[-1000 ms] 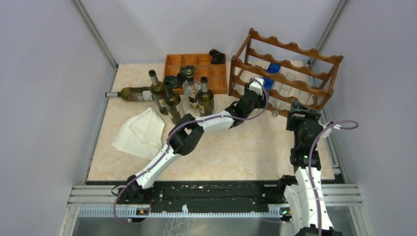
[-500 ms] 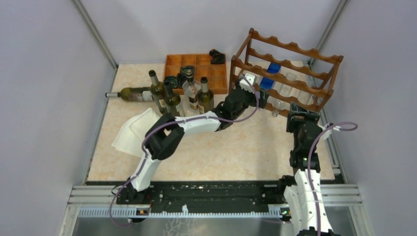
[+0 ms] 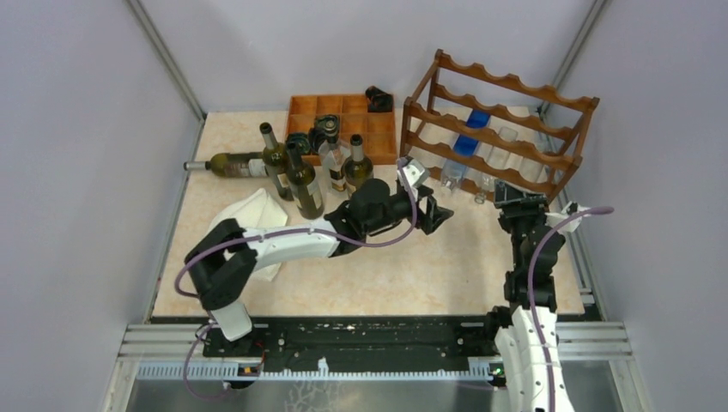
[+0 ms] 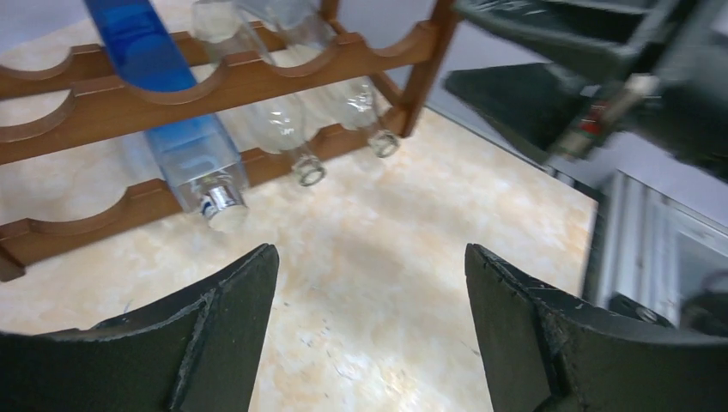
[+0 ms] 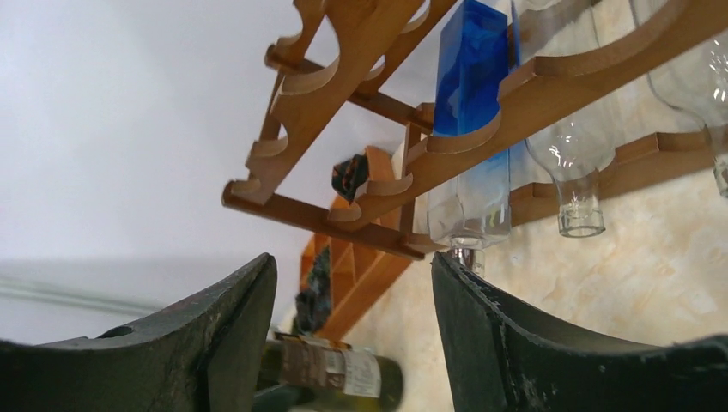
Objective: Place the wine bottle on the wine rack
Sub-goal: Adjust the wine bottle in the wine rack.
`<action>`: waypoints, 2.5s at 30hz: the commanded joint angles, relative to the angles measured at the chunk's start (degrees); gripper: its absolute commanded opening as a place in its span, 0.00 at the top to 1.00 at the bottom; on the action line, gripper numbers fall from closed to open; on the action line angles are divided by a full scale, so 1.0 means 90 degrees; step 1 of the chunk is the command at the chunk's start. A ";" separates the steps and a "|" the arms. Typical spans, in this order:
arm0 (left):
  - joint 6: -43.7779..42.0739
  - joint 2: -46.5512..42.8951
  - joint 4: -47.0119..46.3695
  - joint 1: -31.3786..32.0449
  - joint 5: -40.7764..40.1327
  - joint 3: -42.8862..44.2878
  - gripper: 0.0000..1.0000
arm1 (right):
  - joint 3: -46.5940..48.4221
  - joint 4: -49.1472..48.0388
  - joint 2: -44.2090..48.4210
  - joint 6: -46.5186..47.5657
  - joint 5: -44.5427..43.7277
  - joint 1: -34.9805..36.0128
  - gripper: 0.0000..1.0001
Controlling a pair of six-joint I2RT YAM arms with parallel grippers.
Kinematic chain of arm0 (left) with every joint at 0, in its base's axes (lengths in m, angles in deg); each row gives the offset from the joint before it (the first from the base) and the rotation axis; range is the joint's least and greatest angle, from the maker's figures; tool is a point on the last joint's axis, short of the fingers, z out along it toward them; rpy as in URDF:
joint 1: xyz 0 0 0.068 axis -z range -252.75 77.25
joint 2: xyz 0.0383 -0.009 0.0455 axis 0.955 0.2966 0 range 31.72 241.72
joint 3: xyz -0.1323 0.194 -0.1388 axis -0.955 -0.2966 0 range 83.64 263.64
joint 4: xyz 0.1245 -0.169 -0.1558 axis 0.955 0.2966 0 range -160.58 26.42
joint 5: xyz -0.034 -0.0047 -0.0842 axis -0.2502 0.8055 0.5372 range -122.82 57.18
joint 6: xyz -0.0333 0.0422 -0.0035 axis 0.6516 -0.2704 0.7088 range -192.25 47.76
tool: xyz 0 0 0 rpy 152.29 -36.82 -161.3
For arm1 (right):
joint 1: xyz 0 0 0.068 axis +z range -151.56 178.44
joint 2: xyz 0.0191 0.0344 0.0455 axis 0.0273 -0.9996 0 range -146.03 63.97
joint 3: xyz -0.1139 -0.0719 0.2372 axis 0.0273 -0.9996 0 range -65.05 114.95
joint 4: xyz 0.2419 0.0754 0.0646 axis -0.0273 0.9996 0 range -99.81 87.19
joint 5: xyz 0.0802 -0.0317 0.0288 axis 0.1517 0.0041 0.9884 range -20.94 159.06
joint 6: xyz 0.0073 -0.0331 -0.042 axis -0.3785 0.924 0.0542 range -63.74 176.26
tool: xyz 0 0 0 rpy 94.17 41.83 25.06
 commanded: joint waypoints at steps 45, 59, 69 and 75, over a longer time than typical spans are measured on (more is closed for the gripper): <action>0.2535 -0.7078 0.0672 0.0014 0.1191 -0.6419 0.13 | 0.3286 0.0609 -0.6126 0.6153 0.0141 0.2496 0.98; 0.1846 -0.6601 0.0362 0.0006 0.1014 -0.6209 0.12 | 0.3497 0.0555 -0.6465 0.6375 -0.0617 0.2496 0.99; 0.1836 -0.6521 0.0283 0.0010 0.1007 -0.6225 0.12 | 0.3430 0.0255 -0.6498 0.6339 -0.1057 0.2496 0.98; 0.1824 -0.6487 0.0209 0.0013 0.1020 -0.6249 0.12 | 0.3357 0.0354 -0.6282 0.6309 -0.0576 0.2492 0.96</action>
